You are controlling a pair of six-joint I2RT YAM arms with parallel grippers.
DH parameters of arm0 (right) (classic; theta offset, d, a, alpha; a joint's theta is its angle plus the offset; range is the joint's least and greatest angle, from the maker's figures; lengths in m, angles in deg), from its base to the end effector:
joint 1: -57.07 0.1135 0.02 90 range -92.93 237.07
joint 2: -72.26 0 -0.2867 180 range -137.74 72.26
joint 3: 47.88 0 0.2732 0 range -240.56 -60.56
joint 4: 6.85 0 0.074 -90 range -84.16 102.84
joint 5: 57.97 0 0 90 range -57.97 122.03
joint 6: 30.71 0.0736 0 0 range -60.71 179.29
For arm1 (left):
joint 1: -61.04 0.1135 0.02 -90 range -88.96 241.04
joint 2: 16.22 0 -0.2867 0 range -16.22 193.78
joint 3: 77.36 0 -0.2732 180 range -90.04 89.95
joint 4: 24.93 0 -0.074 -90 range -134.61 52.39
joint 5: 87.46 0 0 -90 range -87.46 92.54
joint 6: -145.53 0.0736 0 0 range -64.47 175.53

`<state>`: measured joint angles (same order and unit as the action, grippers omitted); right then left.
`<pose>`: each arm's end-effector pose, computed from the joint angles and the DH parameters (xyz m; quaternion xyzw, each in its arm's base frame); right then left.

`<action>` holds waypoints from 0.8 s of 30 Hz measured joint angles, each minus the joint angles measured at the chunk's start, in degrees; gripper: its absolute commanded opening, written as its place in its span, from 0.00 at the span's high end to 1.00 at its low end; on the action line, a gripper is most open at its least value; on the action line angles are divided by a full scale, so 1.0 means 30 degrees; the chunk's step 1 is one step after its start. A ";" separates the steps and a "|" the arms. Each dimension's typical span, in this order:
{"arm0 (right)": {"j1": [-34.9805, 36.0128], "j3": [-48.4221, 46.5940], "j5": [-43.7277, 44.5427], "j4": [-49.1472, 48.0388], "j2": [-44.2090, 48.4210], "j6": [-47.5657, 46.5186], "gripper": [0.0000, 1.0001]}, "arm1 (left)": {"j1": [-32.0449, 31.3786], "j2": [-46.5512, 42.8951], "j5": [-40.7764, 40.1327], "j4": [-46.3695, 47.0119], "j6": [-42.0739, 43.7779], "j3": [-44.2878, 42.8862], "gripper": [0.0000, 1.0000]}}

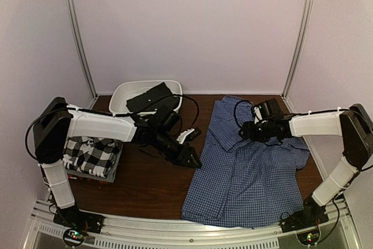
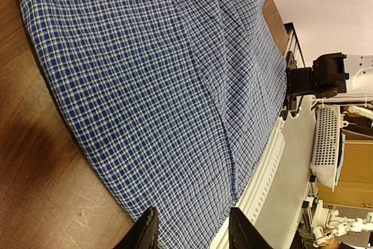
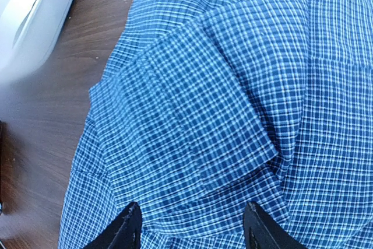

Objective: Fold and stack the long sleeve shirts
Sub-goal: Fold the 1/3-folded shirt at the center of the board.

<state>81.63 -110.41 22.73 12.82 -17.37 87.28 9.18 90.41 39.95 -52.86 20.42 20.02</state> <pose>0.3241 0.1612 0.1689 -0.0021 0.9271 0.2301 0.2959 0.2324 -0.3684 0.1727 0.2339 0.8706 -0.4325 0.0155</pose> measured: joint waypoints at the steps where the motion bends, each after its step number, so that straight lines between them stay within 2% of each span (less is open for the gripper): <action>1: -0.0291 0.0277 -0.0415 -0.0415 -0.0189 0.0240 0.41 | 0.0000 0.0000 -0.0015 -0.0007 -0.0007 0.0036 0.58; 8: -0.2120 0.1603 -0.3308 -0.3971 -0.2353 0.1967 0.42 | 0.0000 0.0000 -0.0058 0.0015 -0.0015 0.0058 0.58; 15: -0.2251 0.1610 -0.4044 -0.5486 -0.3096 0.2754 0.47 | 0.0000 0.0000 -0.0073 0.0022 -0.0044 0.0066 0.58; 21: -0.2550 0.1603 -0.4036 -0.6280 -0.3111 0.3228 0.54 | 0.0000 0.0000 -0.0080 0.0066 -0.0073 0.0102 0.58; 24: -0.2732 0.1428 -0.4051 -0.6594 -0.3453 0.3337 0.65 | 0.0000 0.0000 -0.0073 0.0073 -0.0087 0.0102 0.58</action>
<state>73.43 -106.12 10.58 -6.96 -27.73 97.29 9.18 90.41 39.73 -52.64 20.16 20.33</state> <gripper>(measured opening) 0.437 0.418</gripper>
